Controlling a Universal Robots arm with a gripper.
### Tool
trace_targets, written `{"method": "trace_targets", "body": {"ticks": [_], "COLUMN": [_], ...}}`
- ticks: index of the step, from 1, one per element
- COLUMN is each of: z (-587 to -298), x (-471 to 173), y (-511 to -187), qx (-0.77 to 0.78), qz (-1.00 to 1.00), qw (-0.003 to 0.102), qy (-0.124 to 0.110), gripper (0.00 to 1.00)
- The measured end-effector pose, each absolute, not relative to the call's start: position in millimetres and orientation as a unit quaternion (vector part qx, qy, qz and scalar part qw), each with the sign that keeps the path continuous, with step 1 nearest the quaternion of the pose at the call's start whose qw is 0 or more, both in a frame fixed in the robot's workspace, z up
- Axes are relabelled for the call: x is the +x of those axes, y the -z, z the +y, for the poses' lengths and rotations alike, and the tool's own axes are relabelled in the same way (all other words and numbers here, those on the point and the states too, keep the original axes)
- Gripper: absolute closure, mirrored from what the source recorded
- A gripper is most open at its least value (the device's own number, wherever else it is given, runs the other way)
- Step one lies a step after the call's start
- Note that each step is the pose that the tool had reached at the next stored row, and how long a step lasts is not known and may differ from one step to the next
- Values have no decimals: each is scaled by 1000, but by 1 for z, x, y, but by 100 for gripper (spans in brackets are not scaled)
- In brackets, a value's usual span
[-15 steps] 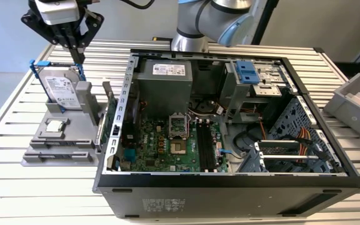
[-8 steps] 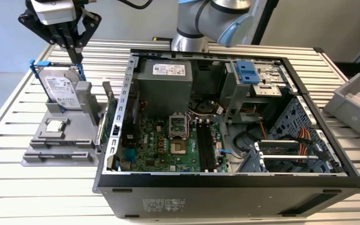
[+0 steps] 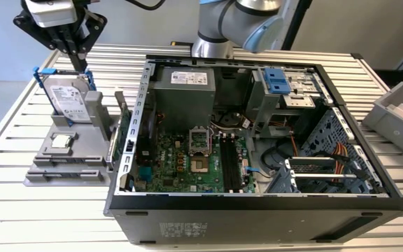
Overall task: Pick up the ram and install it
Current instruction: 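Reach for the ram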
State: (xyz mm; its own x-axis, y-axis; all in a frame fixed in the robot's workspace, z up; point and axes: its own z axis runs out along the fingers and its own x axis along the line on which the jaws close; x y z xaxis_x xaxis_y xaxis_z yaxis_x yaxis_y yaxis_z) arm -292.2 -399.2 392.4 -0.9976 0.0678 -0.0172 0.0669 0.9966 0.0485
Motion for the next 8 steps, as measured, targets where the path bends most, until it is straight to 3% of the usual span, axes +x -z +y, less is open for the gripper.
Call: {"method": "trace_targets", "body": {"ticks": [8], "z": [-399], "x": [-305], "y": [-392], "qx": [29], "qz": [999], "qw": [9], "qy": [-24], "gripper": [100]}}
